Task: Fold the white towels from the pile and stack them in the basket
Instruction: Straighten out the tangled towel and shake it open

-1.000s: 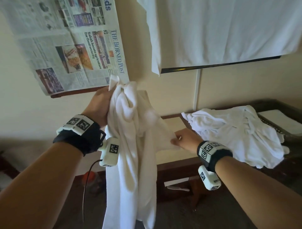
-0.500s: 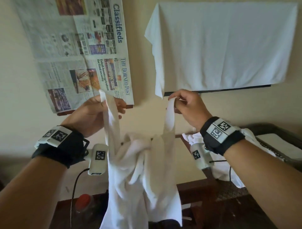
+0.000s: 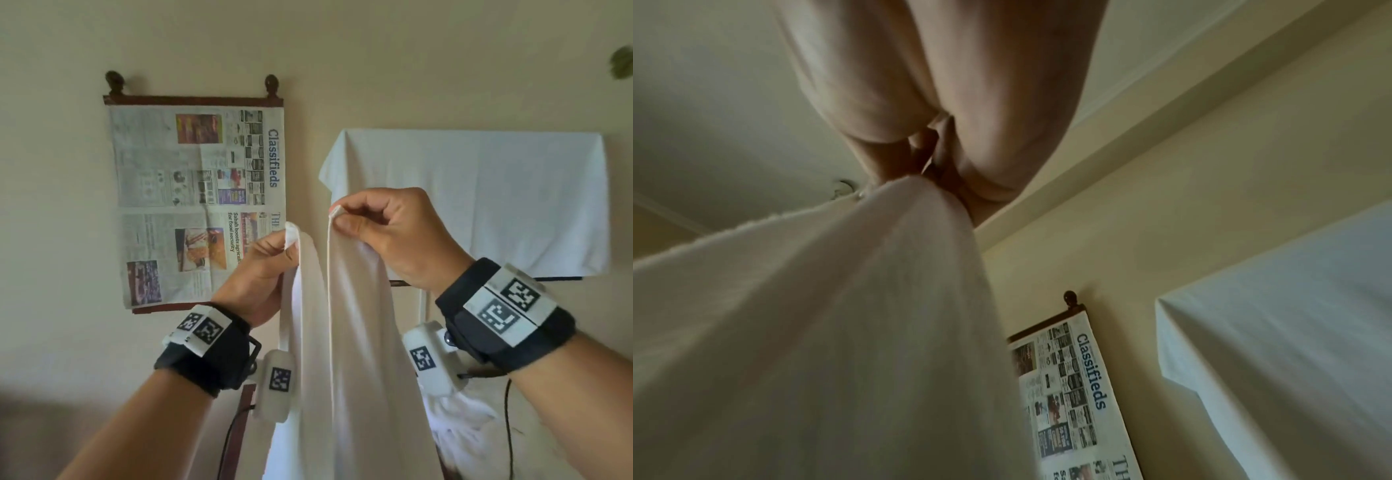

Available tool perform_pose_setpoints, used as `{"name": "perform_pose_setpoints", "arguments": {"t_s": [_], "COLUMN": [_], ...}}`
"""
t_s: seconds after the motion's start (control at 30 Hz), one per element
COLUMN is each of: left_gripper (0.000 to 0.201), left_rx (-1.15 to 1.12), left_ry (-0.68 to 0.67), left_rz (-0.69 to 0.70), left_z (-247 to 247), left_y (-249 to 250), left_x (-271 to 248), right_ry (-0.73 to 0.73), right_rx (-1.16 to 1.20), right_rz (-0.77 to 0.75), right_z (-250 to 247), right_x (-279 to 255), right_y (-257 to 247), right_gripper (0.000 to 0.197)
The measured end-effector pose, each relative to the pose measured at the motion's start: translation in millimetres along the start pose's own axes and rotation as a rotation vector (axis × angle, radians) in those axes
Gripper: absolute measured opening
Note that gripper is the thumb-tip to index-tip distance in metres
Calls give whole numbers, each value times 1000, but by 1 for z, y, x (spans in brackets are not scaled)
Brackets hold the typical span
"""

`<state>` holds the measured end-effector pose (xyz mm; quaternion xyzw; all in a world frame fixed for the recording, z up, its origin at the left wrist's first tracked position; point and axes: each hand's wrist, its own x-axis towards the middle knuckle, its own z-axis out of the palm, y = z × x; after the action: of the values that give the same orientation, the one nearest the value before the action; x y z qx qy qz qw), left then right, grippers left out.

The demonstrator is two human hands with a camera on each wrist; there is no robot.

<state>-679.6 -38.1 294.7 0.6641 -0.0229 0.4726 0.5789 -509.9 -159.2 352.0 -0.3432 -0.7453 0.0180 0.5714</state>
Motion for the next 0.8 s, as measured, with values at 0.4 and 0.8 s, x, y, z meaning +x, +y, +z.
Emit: {"name": "perform_pose_setpoints", "arguments": {"t_s": [0.4, 0.8], "left_gripper": [19, 42], "left_rx": [-47, 171], "left_ry": [-114, 56], "left_rz": [-65, -388], "left_z": [57, 81], "left_y": [-12, -52], "left_x": [34, 18], "right_ry": [-284, -296], "right_rx": [24, 72], "right_rz": [60, 383], "right_z": [-50, -84], "right_x": [10, -27], "right_y": [12, 78], "right_gripper": [18, 11]}}
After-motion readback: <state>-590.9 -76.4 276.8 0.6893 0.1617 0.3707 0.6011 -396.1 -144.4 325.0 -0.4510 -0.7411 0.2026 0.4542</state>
